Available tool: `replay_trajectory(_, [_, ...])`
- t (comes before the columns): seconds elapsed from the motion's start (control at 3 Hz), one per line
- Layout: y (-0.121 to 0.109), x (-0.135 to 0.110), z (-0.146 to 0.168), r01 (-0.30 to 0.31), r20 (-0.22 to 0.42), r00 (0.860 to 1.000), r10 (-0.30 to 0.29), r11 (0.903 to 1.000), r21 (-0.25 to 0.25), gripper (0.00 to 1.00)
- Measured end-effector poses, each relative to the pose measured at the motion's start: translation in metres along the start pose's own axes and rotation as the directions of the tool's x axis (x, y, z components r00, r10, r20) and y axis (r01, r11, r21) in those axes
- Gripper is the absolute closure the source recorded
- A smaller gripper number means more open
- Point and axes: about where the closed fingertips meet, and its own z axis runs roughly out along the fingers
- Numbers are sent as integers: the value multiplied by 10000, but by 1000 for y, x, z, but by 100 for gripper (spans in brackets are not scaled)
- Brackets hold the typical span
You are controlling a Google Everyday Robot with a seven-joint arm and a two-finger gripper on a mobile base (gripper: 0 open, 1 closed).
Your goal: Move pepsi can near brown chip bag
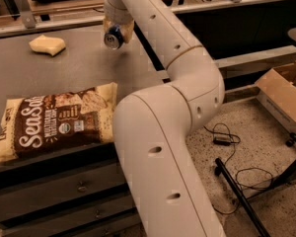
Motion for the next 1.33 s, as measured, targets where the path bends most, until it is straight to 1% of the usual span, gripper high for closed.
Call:
replay_trajectory(0.33, [-14, -26, -61, 85, 346, 9993, -103, 9987, 506, 100])
replay_trajectory(0.67, [-33, -60, -100, 100, 348, 9993, -137, 9945, 1043, 100])
replay_trajectory(1.0, [-45, -133, -102, 267, 222, 9993, -311, 9840, 1760, 100])
replay_trajectory(1.33, [-30, -163, -68, 608, 666, 9954, -687, 9917, 1131, 100])
